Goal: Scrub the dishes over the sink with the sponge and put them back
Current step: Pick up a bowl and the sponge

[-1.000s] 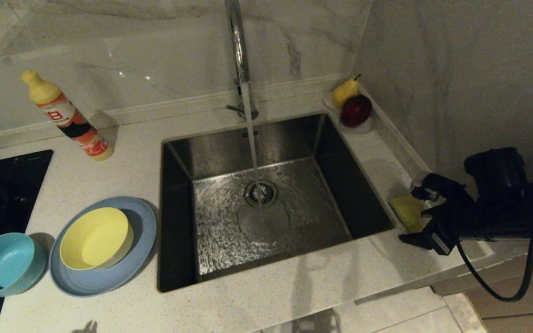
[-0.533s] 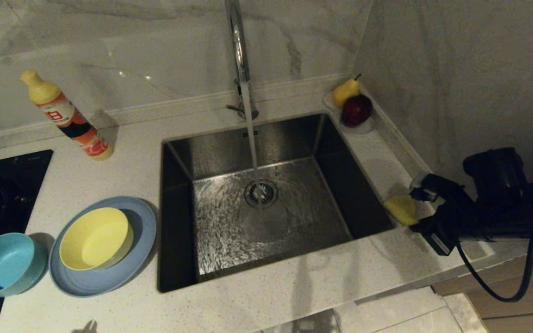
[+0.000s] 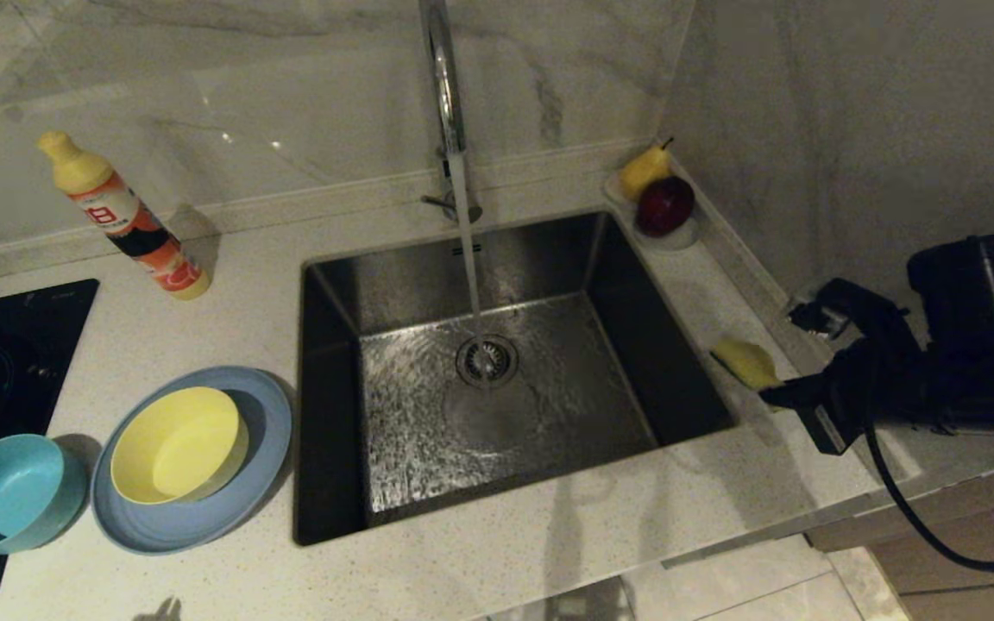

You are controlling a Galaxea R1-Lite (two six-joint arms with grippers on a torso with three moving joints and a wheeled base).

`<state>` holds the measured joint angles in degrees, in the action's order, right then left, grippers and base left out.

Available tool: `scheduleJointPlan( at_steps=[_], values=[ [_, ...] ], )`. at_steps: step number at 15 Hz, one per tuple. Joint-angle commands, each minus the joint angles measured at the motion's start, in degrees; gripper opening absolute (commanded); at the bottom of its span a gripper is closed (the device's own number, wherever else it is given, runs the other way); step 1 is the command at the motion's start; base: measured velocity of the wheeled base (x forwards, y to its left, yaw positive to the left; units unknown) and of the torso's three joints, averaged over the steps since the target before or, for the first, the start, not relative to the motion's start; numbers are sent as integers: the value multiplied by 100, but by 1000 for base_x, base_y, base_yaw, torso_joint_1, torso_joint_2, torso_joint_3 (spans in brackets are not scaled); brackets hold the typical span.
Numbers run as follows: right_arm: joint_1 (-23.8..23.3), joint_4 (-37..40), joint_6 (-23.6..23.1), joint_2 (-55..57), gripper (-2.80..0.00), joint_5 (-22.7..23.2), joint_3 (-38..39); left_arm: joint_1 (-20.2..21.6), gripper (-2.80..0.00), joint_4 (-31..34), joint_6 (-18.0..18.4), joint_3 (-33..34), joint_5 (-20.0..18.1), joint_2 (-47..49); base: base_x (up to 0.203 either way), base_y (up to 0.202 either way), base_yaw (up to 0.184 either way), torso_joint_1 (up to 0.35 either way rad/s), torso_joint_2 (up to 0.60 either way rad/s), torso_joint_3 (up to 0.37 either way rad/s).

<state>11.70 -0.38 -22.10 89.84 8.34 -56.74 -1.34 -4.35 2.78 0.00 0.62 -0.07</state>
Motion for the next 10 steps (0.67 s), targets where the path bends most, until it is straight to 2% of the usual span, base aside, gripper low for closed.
scheduleJointPlan(
  at_steps=[1, 2, 4, 7, 10],
  values=[
    [383, 14, 588, -583, -280, 18, -113, -6, -280, -4, 3, 185, -1, -10, 0, 0, 0, 0, 0, 0],
    [558, 18, 849, -693, -280, 14, -137, 3, -280, -4, 3, 185, -1, -10, 0, 0, 0, 0, 0, 0],
    [1242, 19, 1458, -1009, -280, -27, -132, -1, -280, -4, 3, 185, -1, -10, 0, 0, 0, 0, 0, 0],
    [2093, 15, 2563, -1502, -280, -42, -145, 3, -280, -4, 10, 185, -1, -10, 0, 0, 0, 0, 0, 0],
    [3033, 90, 3310, -1801, -280, -102, -79, 2, -280, -4, 3, 185, -1, -10, 0, 0, 0, 0, 0, 0]
  ],
)
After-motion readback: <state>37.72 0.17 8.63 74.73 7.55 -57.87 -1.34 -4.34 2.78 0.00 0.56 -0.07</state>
